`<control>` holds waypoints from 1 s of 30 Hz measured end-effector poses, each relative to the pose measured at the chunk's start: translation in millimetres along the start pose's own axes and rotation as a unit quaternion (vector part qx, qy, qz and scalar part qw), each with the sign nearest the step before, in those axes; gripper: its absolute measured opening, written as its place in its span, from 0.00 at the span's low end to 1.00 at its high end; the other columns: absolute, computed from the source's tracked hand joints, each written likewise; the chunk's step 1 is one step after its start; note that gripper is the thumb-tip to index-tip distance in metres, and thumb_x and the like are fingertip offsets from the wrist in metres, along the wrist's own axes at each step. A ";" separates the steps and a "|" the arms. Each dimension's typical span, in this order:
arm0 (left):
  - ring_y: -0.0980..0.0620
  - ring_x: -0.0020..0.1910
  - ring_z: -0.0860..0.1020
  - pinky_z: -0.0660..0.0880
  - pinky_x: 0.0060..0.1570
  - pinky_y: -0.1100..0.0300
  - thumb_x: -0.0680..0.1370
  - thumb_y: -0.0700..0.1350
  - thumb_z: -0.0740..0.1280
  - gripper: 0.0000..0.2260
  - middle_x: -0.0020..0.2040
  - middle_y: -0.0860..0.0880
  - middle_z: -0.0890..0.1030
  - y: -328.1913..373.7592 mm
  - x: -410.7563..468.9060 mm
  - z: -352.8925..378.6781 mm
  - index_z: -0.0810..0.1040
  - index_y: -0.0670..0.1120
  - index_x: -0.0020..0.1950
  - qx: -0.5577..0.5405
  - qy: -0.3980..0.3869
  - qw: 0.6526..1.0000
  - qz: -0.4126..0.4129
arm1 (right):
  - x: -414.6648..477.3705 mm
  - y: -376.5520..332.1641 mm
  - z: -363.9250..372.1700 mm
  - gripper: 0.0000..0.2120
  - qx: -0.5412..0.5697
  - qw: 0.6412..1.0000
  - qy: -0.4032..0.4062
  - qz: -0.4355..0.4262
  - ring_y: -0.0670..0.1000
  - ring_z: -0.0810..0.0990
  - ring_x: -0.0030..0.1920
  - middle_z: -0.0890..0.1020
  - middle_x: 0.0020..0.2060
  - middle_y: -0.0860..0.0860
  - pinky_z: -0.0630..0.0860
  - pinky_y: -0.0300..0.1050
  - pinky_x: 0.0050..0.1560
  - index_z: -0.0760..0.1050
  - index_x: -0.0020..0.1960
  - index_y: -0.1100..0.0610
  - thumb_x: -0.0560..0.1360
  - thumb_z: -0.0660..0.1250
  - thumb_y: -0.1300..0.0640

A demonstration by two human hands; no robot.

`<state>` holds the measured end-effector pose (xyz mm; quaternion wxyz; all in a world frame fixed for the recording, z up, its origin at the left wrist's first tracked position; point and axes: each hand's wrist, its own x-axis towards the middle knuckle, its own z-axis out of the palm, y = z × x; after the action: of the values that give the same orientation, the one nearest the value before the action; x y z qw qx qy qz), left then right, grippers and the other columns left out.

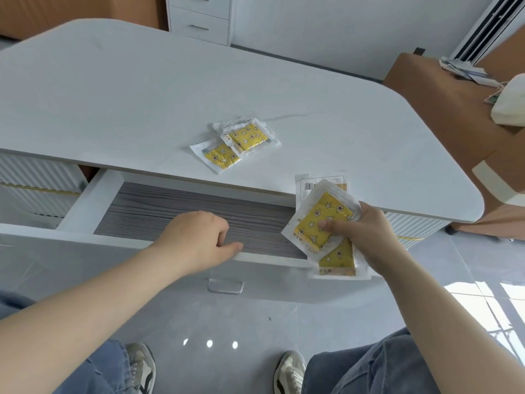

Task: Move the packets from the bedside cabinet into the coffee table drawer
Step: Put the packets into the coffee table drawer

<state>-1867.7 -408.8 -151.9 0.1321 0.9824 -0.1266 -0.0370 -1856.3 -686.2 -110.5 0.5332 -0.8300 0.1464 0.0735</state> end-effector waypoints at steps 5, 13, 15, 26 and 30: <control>0.56 0.31 0.69 0.64 0.31 0.59 0.73 0.65 0.62 0.22 0.29 0.53 0.71 2.4 -2.2 2.3 0.66 0.49 0.30 0.004 -0.039 0.999 0.002 | 28.0 3.1 0.0 0.12 -0.058 0.998 0.014 0.001 0.54 0.85 0.41 0.86 0.40 0.52 0.82 0.51 0.44 0.80 0.46 0.56 0.64 0.78 0.64; 0.54 0.29 0.67 0.62 0.30 0.59 0.72 0.66 0.61 0.25 0.27 0.52 0.69 5.2 -12.7 7.5 0.65 0.47 0.29 0.000 -0.111 0.994 0.021 | 49.4 32.5 23.9 0.11 -0.208 0.974 -0.062 0.059 0.49 0.82 0.38 0.84 0.39 0.51 0.74 0.40 0.32 0.79 0.44 0.57 0.65 0.78 0.62; 0.54 0.29 0.67 0.62 0.30 0.59 0.73 0.66 0.61 0.25 0.27 0.52 0.69 6.5 -14.6 10.3 0.64 0.47 0.29 0.005 -0.119 0.992 0.028 | 55.2 38.7 25.5 0.12 -0.235 0.967 -0.061 0.073 0.48 0.80 0.37 0.83 0.39 0.51 0.71 0.39 0.30 0.78 0.45 0.57 0.65 0.77 0.62; 0.54 0.27 0.67 0.62 0.29 0.60 0.72 0.66 0.60 0.25 0.26 0.51 0.69 11.6 -16.1 15.3 0.66 0.46 0.29 0.004 -0.146 0.988 0.051 | 63.5 70.1 30.0 0.26 -0.402 0.912 -0.014 0.077 0.55 0.79 0.48 0.79 0.50 0.54 0.76 0.45 0.40 0.72 0.62 0.58 0.66 0.75 0.61; 0.55 0.28 0.67 0.63 0.29 0.59 0.71 0.67 0.61 0.25 0.26 0.51 0.69 9.4 -14.6 17.4 0.66 0.46 0.29 -0.002 -0.151 0.987 0.056 | 60.4 64.3 30.3 0.40 -0.448 0.891 0.009 0.073 0.60 0.74 0.60 0.72 0.60 0.58 0.77 0.51 0.55 0.60 0.71 0.57 0.65 0.78 0.58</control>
<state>-1885.9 -418.2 -165.5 0.1149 0.9568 -0.1996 -0.1774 -1818.7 -693.7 -195.6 0.0971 -0.9682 0.1630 0.1630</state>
